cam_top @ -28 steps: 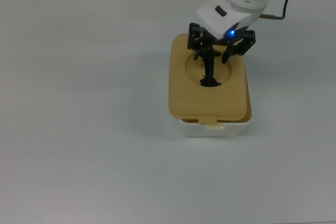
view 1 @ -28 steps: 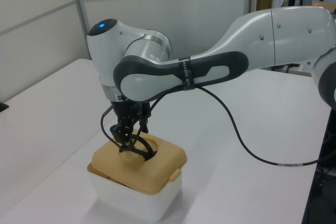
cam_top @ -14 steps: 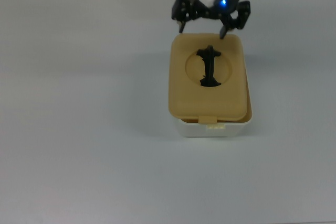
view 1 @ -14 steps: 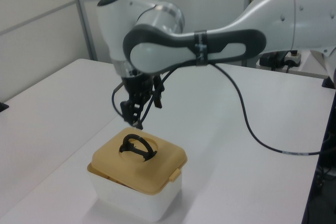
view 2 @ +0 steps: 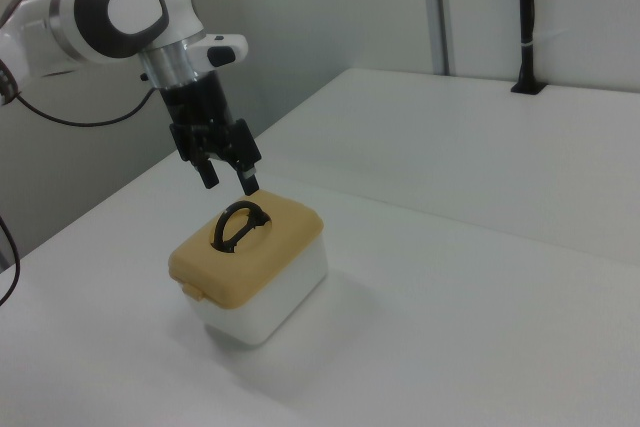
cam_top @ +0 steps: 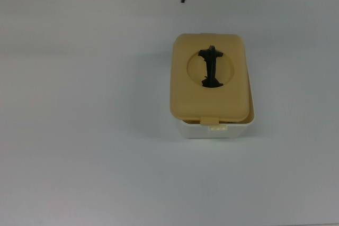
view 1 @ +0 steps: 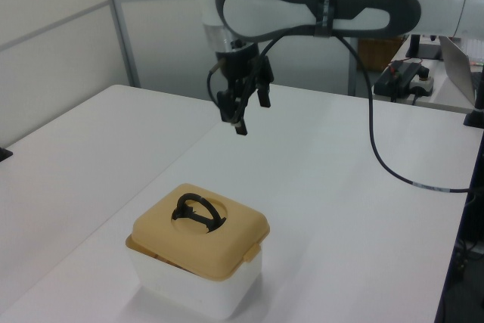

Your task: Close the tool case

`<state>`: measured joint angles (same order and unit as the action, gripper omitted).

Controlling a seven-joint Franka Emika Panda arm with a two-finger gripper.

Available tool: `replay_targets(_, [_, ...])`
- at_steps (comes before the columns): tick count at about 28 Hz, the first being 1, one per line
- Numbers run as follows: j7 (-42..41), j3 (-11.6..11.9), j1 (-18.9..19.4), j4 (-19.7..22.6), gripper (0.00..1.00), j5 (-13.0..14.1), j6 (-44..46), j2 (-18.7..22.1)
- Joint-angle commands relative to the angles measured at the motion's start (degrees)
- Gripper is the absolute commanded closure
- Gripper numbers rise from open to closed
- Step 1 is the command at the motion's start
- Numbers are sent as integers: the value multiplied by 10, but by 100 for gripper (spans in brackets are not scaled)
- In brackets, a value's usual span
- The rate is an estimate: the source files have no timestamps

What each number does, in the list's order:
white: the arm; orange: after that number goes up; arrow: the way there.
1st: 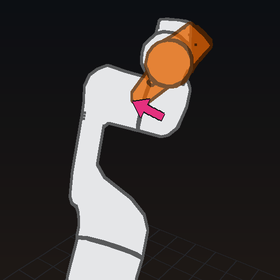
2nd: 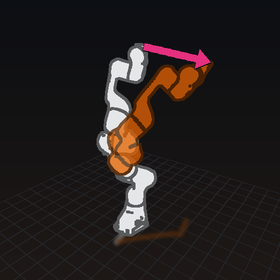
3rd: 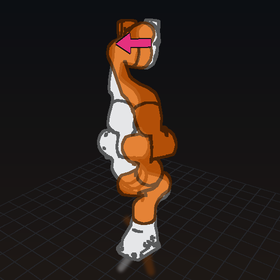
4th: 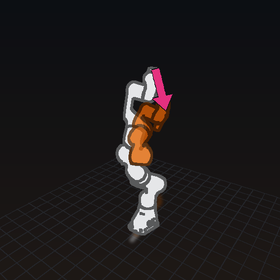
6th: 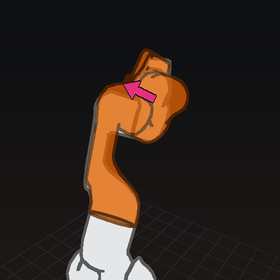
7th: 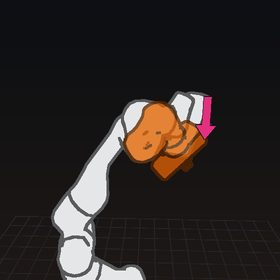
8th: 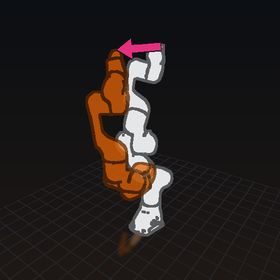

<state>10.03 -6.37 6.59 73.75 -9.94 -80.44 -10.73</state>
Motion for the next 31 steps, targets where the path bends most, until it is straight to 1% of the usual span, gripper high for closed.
replay_targets(1, [-31, -1, -18, 33, 0, 11, 5, 26])
replay_targets(5, [-47, -1, -31, 42, 0, 11, 4, 33])
replay_targets(8, [-58, 3, -36, 50, 0, 11, 2, 39])
replay_targets(9, [-68, 13, -36, 53, 0, 12, 2, 44])
replay_targets(11, [-76, 26, -34, 55, 0, 15, 2, 48])
replay_targets(13, [-87, 39, -33, 56, 0, 26, 2, 50])
replay_targets(14, [-99, 55, -33, 56, 0, 38, 2, 52])
replay_targets(16, [-107, 69, -31, 56, 0, 42, 1, 56])
replay_targets(20, [-115, 78, -32, 56, 0, 51, 0, 58])
replay_targets(23, [-119, 83, -35, 56, 0, 67, -2, 59])
replay_targets(24, [-124, 91, -34, 56, 0, 79, -2, 59])
replay_targets(29, [-128, 101, -34, 54, 0, 99, -2, 60])
replay_targets(31, [-128, 101, -34, 54, 0, 102, -3, 60])
